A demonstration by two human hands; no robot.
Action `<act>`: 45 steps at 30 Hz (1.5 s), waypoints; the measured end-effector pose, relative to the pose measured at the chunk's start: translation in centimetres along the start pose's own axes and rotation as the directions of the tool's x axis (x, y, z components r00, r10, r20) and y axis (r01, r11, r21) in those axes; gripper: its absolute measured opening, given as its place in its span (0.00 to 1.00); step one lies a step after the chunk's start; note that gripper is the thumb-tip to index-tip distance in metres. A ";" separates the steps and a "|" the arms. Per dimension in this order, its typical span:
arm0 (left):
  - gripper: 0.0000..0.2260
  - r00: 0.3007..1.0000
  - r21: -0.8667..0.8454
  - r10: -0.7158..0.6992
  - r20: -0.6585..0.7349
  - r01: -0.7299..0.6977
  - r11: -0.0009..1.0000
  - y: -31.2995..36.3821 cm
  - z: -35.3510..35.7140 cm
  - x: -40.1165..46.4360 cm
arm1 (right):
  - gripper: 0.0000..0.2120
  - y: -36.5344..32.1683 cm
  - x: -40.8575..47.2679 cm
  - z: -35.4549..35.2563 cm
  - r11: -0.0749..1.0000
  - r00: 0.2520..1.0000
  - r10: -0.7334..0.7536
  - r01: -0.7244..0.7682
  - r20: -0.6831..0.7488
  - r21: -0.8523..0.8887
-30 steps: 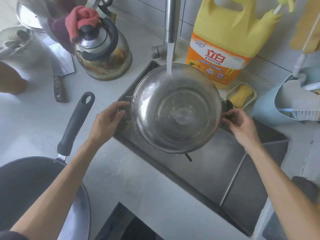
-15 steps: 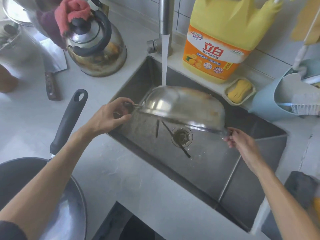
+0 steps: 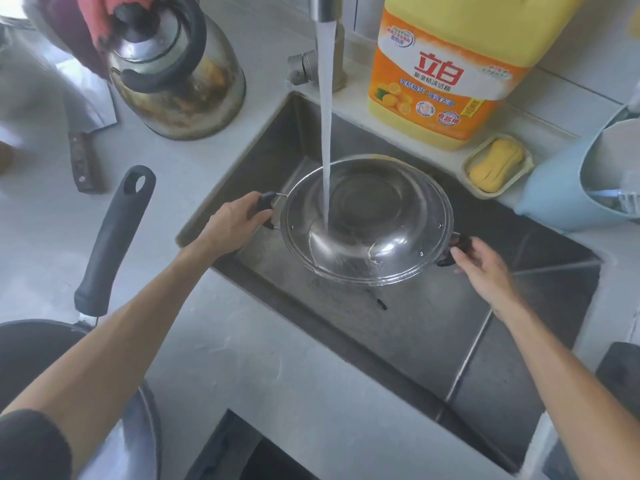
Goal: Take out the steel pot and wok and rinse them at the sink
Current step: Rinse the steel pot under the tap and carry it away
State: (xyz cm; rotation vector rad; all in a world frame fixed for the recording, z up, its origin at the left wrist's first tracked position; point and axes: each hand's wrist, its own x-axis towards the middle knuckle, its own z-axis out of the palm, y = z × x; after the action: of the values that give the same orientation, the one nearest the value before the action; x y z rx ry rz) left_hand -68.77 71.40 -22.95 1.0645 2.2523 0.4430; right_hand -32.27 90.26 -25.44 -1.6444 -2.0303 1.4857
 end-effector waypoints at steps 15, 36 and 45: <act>0.17 0.974 0.041 -0.012 0.228 0.003 0.999 -3.5 4.8 4.5 | 0.19 4.2 1.2 4.1 0.981 0.983 0.176 -0.179 0.048 0.079; 0.13 0.831 -0.417 0.155 -0.535 -0.419 0.807 6.5 -4.1 9.9 | 0.18 6.9 3.1 6.3 0.976 0.979 0.192 -0.198 0.069 0.092; 0.11 0.770 -0.061 0.299 -0.564 -0.400 0.914 7.8 -4.2 13.3 | 0.19 7.9 3.3 6.4 0.974 0.977 0.202 -0.207 0.063 0.095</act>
State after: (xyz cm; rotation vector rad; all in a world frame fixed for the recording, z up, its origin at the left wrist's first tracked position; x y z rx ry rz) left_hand -73.55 86.47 -20.69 1.4045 2.4126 1.2267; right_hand -32.35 88.52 -35.96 -1.8381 -1.8222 1.6848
